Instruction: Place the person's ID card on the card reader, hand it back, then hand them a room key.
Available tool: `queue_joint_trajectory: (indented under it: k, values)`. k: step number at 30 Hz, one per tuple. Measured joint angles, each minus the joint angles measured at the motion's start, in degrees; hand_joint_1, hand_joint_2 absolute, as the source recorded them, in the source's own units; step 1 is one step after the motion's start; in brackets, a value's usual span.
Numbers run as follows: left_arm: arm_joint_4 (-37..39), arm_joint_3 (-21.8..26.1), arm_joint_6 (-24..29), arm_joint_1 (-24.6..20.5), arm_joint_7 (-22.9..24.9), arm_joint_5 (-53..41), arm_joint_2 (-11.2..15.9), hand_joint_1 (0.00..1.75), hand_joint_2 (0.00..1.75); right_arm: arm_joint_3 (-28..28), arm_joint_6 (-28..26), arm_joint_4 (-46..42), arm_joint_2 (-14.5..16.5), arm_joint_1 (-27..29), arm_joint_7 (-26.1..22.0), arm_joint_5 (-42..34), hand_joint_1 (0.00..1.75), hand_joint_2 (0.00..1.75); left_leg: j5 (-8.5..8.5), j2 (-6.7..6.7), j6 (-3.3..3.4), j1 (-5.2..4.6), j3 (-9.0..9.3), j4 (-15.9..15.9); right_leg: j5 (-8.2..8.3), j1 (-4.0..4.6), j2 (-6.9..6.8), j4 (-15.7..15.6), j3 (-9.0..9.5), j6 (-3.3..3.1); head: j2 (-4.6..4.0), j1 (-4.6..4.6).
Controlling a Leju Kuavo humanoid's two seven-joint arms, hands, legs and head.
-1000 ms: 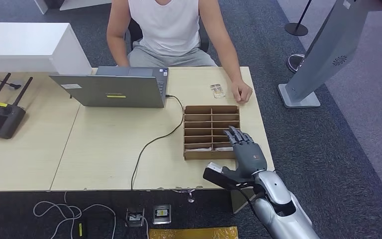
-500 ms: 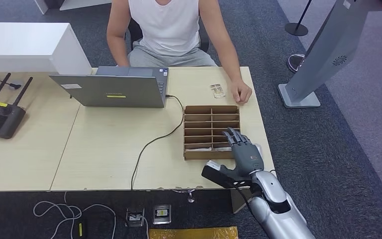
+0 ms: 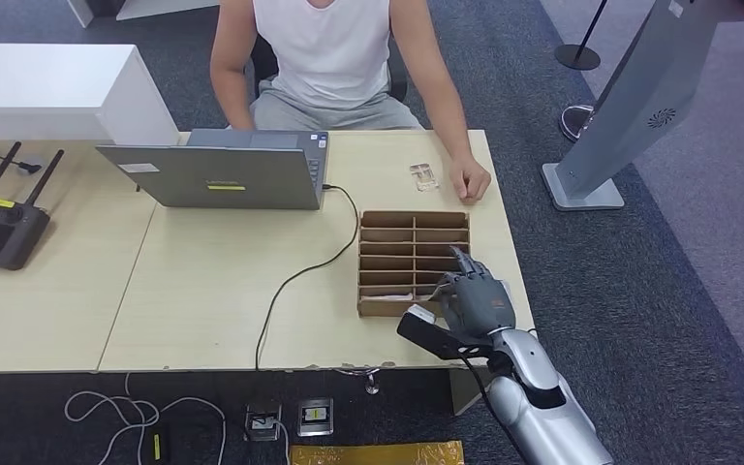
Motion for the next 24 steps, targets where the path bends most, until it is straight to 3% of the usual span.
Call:
queue_joint_trajectory:
  k: [13, 24]
  values:
    - [0.0, 0.0, -0.02, 0.01, -0.01, -0.09, -0.05, 0.0, 0.0, -0.13, -2.41, 1.83, 1.32, -0.56, -0.86, -1.8, 1.75, 1.75, 0.0, 0.0, 0.0, 0.0, 0.0, 0.0, 0.0, 0.0, 0.02, 0.0, 0.0, 0.0, 0.0, 0.01]
    - [0.01, -0.02, -0.19, 0.02, -0.77, -1.14, -0.32, 0.0, 0.0, -0.27, -4.35, 4.04, 2.09, -4.87, -2.07, -0.93, 1.75, 1.75, 0.01, 0.01, 0.0, 0.0, 0.0, 0.0, 0.01, 0.0, 0.04, 0.01, 0.0, 0.01, 0.0, 0.01]
